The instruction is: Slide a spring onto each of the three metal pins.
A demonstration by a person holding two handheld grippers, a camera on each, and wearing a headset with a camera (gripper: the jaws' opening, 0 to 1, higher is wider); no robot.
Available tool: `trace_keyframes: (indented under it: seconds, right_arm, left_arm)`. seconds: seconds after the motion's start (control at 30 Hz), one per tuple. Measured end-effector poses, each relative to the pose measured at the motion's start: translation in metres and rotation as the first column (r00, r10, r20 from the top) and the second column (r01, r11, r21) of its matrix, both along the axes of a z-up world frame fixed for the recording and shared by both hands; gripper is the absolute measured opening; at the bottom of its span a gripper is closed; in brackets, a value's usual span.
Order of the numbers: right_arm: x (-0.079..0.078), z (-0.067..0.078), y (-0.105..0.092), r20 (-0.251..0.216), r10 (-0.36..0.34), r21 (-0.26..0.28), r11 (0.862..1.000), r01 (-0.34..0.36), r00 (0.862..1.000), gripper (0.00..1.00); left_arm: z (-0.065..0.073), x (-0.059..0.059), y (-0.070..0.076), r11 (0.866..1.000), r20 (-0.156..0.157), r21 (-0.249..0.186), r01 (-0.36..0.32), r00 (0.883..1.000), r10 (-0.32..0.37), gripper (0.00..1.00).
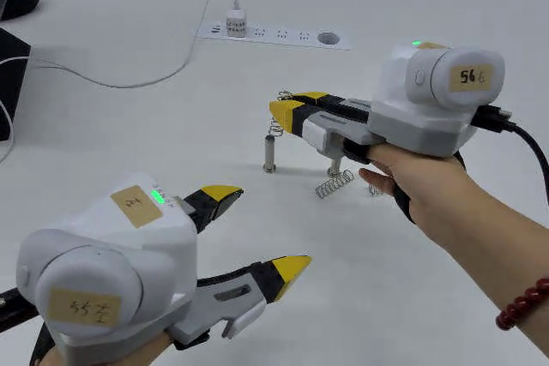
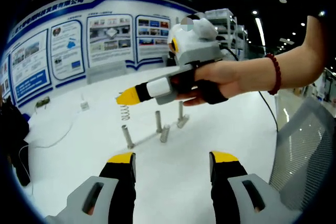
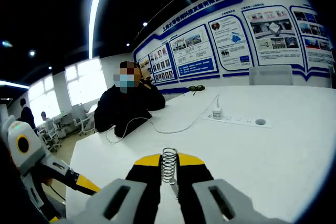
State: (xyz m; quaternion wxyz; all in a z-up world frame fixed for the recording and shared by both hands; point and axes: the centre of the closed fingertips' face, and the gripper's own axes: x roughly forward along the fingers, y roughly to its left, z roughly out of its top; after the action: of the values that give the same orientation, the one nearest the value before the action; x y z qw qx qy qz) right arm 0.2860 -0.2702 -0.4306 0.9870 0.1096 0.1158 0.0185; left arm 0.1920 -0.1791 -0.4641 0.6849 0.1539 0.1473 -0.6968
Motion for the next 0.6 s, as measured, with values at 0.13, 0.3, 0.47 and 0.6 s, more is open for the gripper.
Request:
trace_keyframes:
  seconds: [0.13,0.3,0.47,0.6]
  right_arm:
    - [0.004,-0.006,-0.002,-0.015,-0.004,-0.017,1.0,0.004,1.0,0.11]
    - [0.006,-0.014,-0.001,-0.031,-0.002,-0.039,0.999,0.001,1.0,0.11]
    - [0.007,-0.018,0.0,-0.036,0.001,-0.057,0.998,-0.003,0.999,0.11]
    - [0.008,-0.02,0.002,-0.044,0.01,-0.089,0.996,-0.014,0.999,0.11]
  left_arm:
    - [-0.002,0.0,0.0,1.0,-0.01,0.006,-0.003,1.0,0.003,0.61]
    - [-0.003,0.0,0.001,1.0,-0.019,0.01,-0.006,1.0,0.006,0.65]
    - [-0.004,0.001,0.001,1.0,-0.026,0.01,-0.009,1.0,0.009,0.67]
    - [-0.006,0.002,0.002,1.0,-0.024,0.023,-0.013,1.0,0.014,0.68]
